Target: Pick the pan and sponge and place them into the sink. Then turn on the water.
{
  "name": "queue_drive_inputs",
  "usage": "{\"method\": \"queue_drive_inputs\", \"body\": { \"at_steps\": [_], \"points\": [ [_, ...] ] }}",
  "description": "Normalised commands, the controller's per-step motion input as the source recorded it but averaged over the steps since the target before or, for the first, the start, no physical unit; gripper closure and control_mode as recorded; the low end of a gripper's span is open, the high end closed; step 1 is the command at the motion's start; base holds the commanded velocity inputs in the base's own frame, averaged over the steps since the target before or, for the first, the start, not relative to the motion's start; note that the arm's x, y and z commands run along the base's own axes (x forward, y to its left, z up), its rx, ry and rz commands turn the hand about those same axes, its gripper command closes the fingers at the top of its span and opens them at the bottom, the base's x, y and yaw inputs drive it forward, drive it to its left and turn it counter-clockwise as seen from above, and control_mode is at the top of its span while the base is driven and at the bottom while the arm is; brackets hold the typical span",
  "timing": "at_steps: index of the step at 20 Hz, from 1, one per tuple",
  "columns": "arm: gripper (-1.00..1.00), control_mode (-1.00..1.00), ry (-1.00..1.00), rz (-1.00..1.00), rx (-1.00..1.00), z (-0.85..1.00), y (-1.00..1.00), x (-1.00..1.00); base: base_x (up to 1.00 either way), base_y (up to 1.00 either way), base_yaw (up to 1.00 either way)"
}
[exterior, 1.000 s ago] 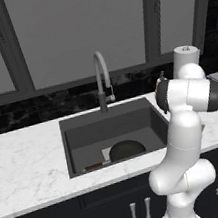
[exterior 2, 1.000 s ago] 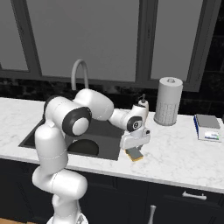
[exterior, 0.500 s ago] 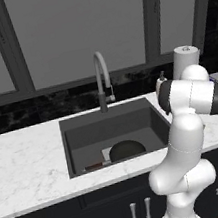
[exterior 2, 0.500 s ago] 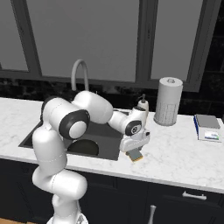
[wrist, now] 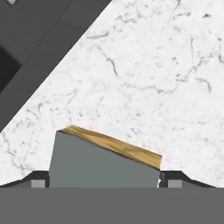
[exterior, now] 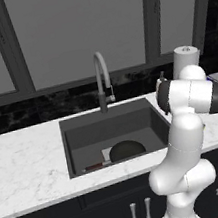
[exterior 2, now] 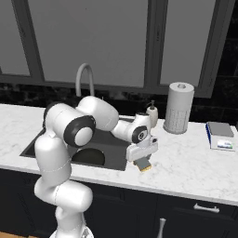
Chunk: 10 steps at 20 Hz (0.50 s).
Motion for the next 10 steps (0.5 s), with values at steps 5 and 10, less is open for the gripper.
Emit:
{"method": "queue_drive_inputs", "body": {
  "at_steps": [5,10],
  "points": [
    [1.00,-1.00,0.09,0.01,-0.04,-0.73,0.33,-0.25,0.00,0.00,0.00],
    [1.00,-1.00,0.08,0.17,0.15,0.00,0.18,0.00,0.00,0.00,0.00]
  ]
}}
